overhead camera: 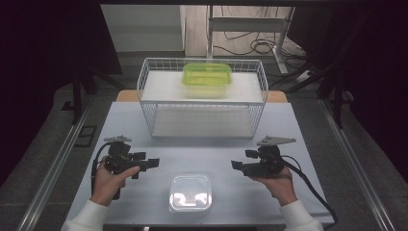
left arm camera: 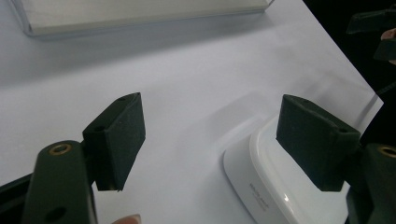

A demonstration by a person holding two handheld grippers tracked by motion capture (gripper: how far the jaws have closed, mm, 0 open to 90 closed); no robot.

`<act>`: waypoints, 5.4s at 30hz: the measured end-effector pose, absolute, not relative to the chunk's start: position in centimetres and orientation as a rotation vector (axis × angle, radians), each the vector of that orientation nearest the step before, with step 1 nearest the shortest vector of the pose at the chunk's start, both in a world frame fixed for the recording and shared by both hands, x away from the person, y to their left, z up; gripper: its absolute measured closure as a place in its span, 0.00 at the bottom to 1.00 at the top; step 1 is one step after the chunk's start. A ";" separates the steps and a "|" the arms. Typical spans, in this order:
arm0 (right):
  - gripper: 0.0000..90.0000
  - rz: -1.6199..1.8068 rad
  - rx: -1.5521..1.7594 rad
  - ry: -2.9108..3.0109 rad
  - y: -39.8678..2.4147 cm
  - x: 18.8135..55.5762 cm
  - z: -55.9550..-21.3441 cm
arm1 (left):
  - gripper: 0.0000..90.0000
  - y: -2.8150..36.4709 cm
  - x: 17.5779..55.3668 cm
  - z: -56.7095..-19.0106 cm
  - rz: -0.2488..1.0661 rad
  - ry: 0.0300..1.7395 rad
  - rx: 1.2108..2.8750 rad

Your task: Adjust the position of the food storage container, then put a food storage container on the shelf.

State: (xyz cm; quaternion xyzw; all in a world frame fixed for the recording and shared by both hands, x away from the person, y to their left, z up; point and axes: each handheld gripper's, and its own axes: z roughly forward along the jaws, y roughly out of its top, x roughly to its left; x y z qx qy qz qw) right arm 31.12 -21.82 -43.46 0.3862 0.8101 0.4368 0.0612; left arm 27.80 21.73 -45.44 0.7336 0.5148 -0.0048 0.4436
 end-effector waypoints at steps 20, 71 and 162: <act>0.25 1.319 1.229 2.432 -22.9 30.8 -43.8 | 0.35 21.5 25.5 -47.2 -0.084 1.324 1.921; 0.26 1.300 1.296 2.429 -24.0 30.5 -44.4 | 0.98 16.2 23.5 -49.5 -0.266 1.137 2.234; 0.34 1.371 1.453 2.592 -21.0 26.1 -46.7 | 0.35 15.2 25.4 -48.5 -0.318 1.254 1.847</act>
